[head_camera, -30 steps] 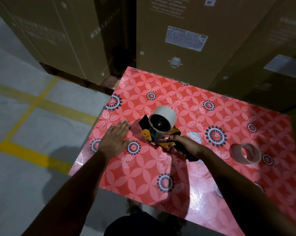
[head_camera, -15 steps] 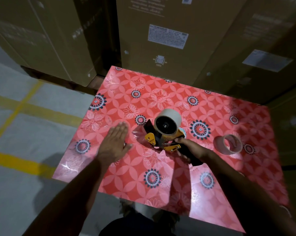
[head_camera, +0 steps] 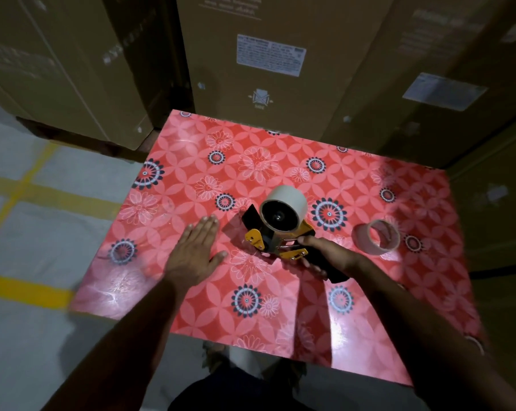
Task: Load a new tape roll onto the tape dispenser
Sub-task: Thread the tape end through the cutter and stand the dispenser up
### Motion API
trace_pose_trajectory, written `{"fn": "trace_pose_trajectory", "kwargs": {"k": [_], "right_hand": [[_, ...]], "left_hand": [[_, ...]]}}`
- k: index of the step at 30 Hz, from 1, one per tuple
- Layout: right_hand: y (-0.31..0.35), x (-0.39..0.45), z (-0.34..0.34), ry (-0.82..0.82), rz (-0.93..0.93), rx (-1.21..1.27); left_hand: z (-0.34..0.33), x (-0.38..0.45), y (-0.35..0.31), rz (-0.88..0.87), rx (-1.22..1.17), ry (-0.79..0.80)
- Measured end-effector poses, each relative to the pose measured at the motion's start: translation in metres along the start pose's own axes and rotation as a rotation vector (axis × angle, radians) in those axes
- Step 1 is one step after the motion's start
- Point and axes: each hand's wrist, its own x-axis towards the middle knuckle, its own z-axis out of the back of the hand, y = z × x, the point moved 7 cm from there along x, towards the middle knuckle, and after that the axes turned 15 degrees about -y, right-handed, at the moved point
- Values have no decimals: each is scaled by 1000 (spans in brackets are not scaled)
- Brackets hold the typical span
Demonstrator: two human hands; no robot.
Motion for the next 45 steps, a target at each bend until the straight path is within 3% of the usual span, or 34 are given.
{"fn": "trace_pose_trajectory", "kwargs": {"k": [7, 11, 20, 29, 33, 38, 43, 45], "right_hand": [[-24, -12, 20, -19, -42, 22], [-21, -15, 17, -23, -29, -4], [-47, -30, 57, -87, -86, 1], [-27, -37, 56, -186, 8, -32], [-20, -35, 63, -366, 124, -158], [1, -49, 50, -384, 267, -400], [22, -49, 37, -508, 426, -670], [26, -51, 34, -483, 458, -808]], "left_hand": [[-1, 7, -18, 128, 30, 19], [-10, 6, -58, -37, 1, 49], [-15, 7, -77, -101, 43, 57], [-14, -1, -106, -198, 135, 96], [-15, -1, -110, -191, 34, 162], [8, 4, -41, 15, 88, 96], [6, -2, -19, 40, 112, 196], [3, -1, -23, 43, 133, 213]]}}
